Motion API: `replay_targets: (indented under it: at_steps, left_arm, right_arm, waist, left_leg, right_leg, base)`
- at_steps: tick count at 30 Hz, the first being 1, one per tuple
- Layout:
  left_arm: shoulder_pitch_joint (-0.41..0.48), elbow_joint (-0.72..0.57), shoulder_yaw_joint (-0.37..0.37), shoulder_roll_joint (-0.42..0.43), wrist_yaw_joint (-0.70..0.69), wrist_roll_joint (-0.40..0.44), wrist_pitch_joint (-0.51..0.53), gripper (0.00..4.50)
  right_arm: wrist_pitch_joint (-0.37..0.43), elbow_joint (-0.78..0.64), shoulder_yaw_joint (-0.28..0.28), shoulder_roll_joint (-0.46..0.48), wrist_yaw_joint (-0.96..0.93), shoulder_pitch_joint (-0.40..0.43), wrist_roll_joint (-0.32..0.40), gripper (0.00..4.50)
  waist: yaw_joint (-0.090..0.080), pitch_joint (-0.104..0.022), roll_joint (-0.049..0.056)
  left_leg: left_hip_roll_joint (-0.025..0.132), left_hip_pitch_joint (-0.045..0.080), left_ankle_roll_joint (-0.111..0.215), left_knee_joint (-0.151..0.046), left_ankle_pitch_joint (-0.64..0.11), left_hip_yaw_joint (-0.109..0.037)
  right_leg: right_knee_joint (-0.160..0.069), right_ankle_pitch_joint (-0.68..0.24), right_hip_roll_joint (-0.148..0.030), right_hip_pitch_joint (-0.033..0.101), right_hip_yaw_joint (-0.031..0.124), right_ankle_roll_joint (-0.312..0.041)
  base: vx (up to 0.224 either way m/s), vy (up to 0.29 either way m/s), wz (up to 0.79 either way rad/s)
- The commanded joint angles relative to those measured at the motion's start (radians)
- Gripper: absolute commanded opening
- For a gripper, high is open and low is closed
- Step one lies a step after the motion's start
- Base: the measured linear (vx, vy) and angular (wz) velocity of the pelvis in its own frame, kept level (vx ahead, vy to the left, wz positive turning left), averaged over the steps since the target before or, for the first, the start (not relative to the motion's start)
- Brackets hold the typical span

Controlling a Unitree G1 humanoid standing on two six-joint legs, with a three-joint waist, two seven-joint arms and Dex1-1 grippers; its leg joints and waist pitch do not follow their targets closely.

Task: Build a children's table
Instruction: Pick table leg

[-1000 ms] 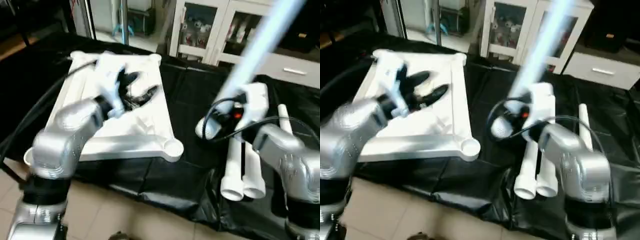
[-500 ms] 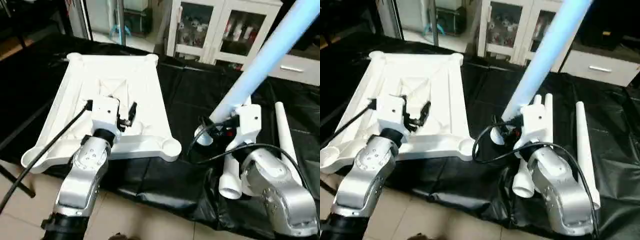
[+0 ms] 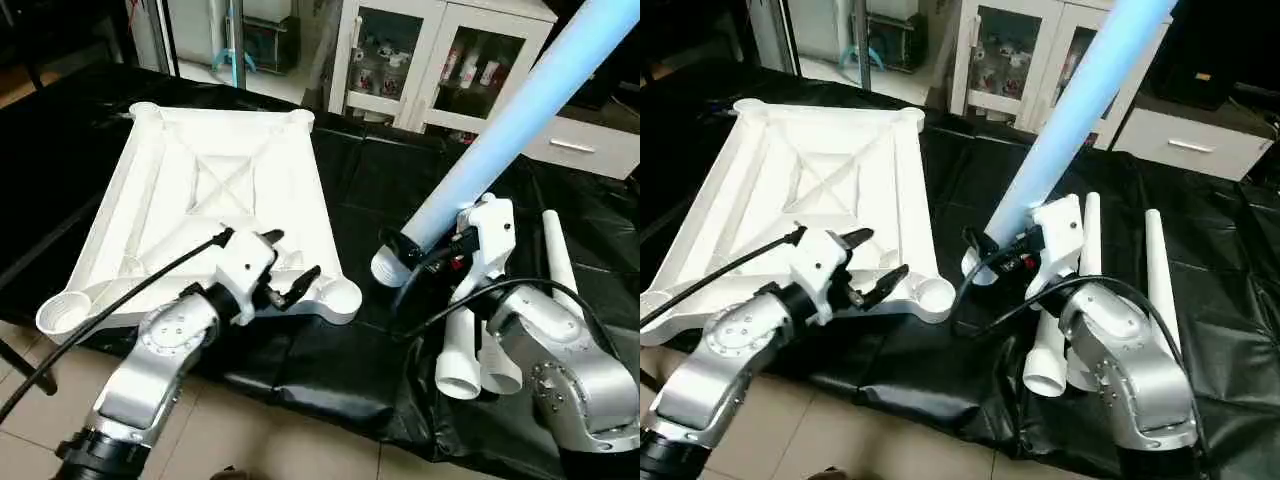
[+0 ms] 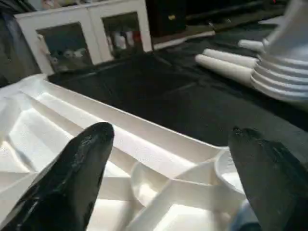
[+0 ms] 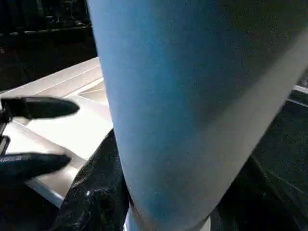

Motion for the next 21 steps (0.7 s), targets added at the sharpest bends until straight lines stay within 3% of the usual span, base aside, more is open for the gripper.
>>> replay_targets:
  at_steps: [1, 2, 4, 5, 6, 8, 9, 10, 11, 12, 13, 14, 15, 16, 17, 18, 19, 20, 21]
  left_arm:
    - [-0.018, -0.005, 0.019, -0.022, 0.037, 0.009, -0.003, 4.47]
    - [-0.006, -0.008, 0.060, -0.072, 0.139, 0.023, -0.003, 4.47]
    - [0.007, -0.005, 0.086, -0.102, 0.167, 0.002, -0.035, 4.47]
    - [0.016, -0.007, 0.093, -0.111, 0.169, -0.015, -0.033, 4.47]
    - [0.031, -0.008, 0.088, -0.116, 0.199, 0.010, -0.029, 4.47]
    - [0.065, -0.024, 0.071, -0.123, 0.221, 0.040, -0.020, 4.47]
    - [0.074, -0.029, 0.069, -0.125, 0.233, 0.056, -0.023, 4.47]
    - [0.081, -0.038, 0.075, -0.136, 0.244, 0.054, -0.023, 4.47]
    - [0.085, -0.047, 0.085, -0.153, 0.259, 0.048, -0.015, 4.47]
    - [0.091, -0.055, 0.096, -0.179, 0.278, 0.047, -0.013, 4.47]
    - [0.093, -0.053, 0.097, -0.188, 0.285, 0.052, -0.018, 4.47]
    - [0.095, -0.062, 0.089, -0.182, 0.289, 0.072, -0.012, 4.47]
    - [0.095, -0.068, 0.082, -0.176, 0.291, 0.085, -0.007, 4.47]
    - [0.103, -0.082, 0.083, -0.173, 0.288, 0.078, -0.004, 4.47]
    - [0.108, -0.091, 0.084, -0.171, 0.285, 0.070, -0.003, 4.47]
    - [0.111, -0.094, 0.090, -0.173, 0.291, 0.065, 0.000, 4.47]
    - [0.109, -0.090, 0.095, -0.178, 0.304, 0.069, 0.001, 4.47]
    - [0.109, -0.090, 0.095, -0.178, 0.304, 0.069, 0.001, 4.47]
    - [0.101, -0.082, 0.095, -0.181, 0.316, 0.086, -0.007, 4.47]
  right_arm:
    - [-0.006, 0.022, -0.027, -0.003, -0.014, 0.000, -0.009, 1.86]
    - [-0.011, 0.030, -0.042, 0.026, -0.060, 0.012, -0.016, 1.86]
    - [-0.016, 0.027, -0.043, 0.044, -0.085, 0.024, -0.021, 1.86]
    - [-0.009, 0.024, -0.038, 0.051, -0.101, 0.030, -0.028, 1.86]
    - [0.015, 0.018, -0.040, 0.063, -0.129, 0.045, -0.030, 1.86]
    - [0.027, 0.002, -0.040, 0.082, -0.155, 0.077, -0.030, 1.86]
    - [0.029, -0.007, -0.038, 0.087, -0.157, 0.086, -0.027, 1.86]
    - [0.029, -0.014, -0.035, 0.089, -0.155, 0.092, -0.026, 1.86]
    - [0.023, -0.014, -0.030, 0.086, -0.145, 0.092, -0.025, 1.86]
    - [0.009, -0.001, -0.025, 0.084, -0.134, 0.094, -0.030, 1.86]
    - [0.001, 0.008, -0.023, 0.084, -0.132, 0.095, -0.034, 1.86]
    - [0.004, 0.018, -0.030, 0.090, -0.144, 0.085, -0.035, 1.86]
    - [0.006, 0.026, -0.035, 0.095, -0.154, 0.077, -0.035, 1.86]
    - [0.005, 0.030, -0.036, 0.099, -0.155, 0.065, -0.031, 1.86]
    - [0.004, 0.033, -0.035, 0.100, -0.155, 0.057, -0.028, 1.86]
    - [-0.004, 0.036, -0.029, 0.097, -0.145, 0.052, -0.028, 1.86]
    - [-0.012, 0.037, -0.019, 0.090, -0.135, 0.053, -0.038, 1.86]
    - [-0.012, 0.037, -0.019, 0.090, -0.135, 0.053, -0.038, 1.86]
    - [-0.013, 0.036, -0.017, 0.086, -0.135, 0.056, -0.044, 1.86]
  waist:
    - [-0.004, -0.061, 0.009]
    - [-0.004, -0.060, 0.003]
    - [-0.005, -0.060, -0.006]
    - [-0.003, -0.060, -0.002]
    - [-0.005, -0.059, -0.004]
    - [0.003, -0.061, -0.006]
    - [0.016, -0.060, 0.013]
    - [0.027, -0.060, 0.005]
    - [0.054, -0.050, 0.003]
    - [0.067, -0.053, -0.009]
    - [0.087, -0.046, -0.011]
    - [0.082, -0.039, -0.026]
    - [0.079, -0.045, 0.004]
    - [0.061, -0.043, -0.026]
    - [0.021, -0.064, 0.019]
    - [-0.009, -0.074, 0.046]
    - [-0.049, -0.078, 0.051]
    - [-0.040, -0.065, 0.051]
    - [-0.046, -0.060, 0.037]
  left_leg:
    - [0.058, 0.009, -0.015, -0.075, -0.109, -0.021]
    - [0.058, 0.008, -0.014, -0.074, -0.107, -0.020]
    - [0.059, 0.007, -0.010, -0.072, -0.113, -0.019]
    - [0.058, 0.008, -0.006, -0.074, -0.110, -0.020]
    - [0.058, 0.007, -0.006, -0.074, -0.111, -0.020]
    - [0.044, -0.010, 0.062, -0.060, -0.103, -0.009]
    - [0.048, 0.022, 0.054, -0.015, -0.126, 0.012]
    - [0.040, 0.030, 0.030, 0.008, -0.169, 0.017]
    - [0.028, -0.003, 0.017, 0.045, -0.194, -0.013]
    - [0.024, -0.020, 0.015, 0.071, -0.195, -0.025]
    - [0.013, -0.038, 0.004, 0.103, -0.197, -0.058]
    - [-0.003, -0.029, 0.002, 0.082, -0.197, -0.068]
    - [-0.016, 0.027, 0.037, 0.012, -0.182, -0.048]
    - [-0.031, -0.012, 0.167, -0.032, -0.152, -0.055]
    - [-0.015, 0.059, 0.318, -0.050, -0.130, -0.060]
    - [-0.013, 0.091, 0.395, -0.060, -0.100, -0.074]
    - [0.002, 0.062, 0.539, -0.084, 0.077, -0.113]
    - [0.021, 0.048, 0.559, -0.079, 0.190, -0.084]
    - [0.036, 0.028, 0.545, -0.088, 0.195, -0.087]
  right_leg:
    - [-0.067, -0.017, -0.084, 0.039, 0.053, -0.150]
    - [-0.068, -0.023, -0.084, 0.040, 0.053, -0.153]
    - [-0.073, -0.056, -0.088, 0.043, 0.053, -0.159]
    - [-0.073, -0.071, -0.086, 0.041, 0.053, -0.150]
    - [-0.073, -0.075, -0.084, 0.040, 0.054, -0.144]
    - [-0.093, -0.123, -0.127, 0.058, 0.080, -0.141]
    - [-0.125, -0.218, -0.148, 0.031, 0.145, -0.138]
    - [-0.135, -0.272, -0.146, 0.036, 0.187, -0.145]
    - [-0.160, -0.371, -0.180, 0.078, 0.256, -0.165]
    - [-0.166, -0.386, -0.192, 0.093, 0.286, -0.175]
    - [-0.171, -0.407, -0.181, 0.090, 0.327, -0.196]
    - [-0.165, -0.431, -0.116, 0.070, 0.319, -0.186]
    - [-0.154, -0.422, -0.019, 0.015, 0.288, -0.116]
    - [-0.113, -0.325, 0.017, 0.027, 0.222, -0.091]
    - [-0.077, -0.276, 0.029, -0.042, 0.142, -0.089]
    - [-0.016, -0.241, 0.050, -0.080, 0.085, -0.079]
    - [0.109, -0.154, 0.039, -0.076, -0.008, -0.036]
    - [0.145, -0.148, 0.026, -0.108, -0.054, 0.016]
    - [0.149, -0.132, 0.007, -0.087, -0.073, 0.045]
  base:
    - [0.000, 0.000, 0.00]
    - [0.000, 0.000, 0.00]
    - [0.000, 0.000, 0.00]
    - [0.000, 0.000, 0.00]
    - [0.000, 0.000, 0.00]
    - [0.000, 0.000, 0.00]
    - [0.000, 0.000, 0.00]
    - [-0.006, 0.064, -0.24]
    - [-0.007, 0.134, -0.55]
    - [-0.007, 0.134, -0.55]
    - [-0.020, 0.210, -0.62]
    - [-0.039, 0.253, -0.54]
    - [-0.039, 0.253, -0.54]
    - [-0.044, 0.274, -0.28]
    - [-0.020, 0.142, -0.05]
    - [-0.018, 0.291, 0.00]
    - [-0.032, 0.287, 0.10]
    - [-0.061, 0.410, 0.11]
    - [-0.063, 0.261, 0.07]
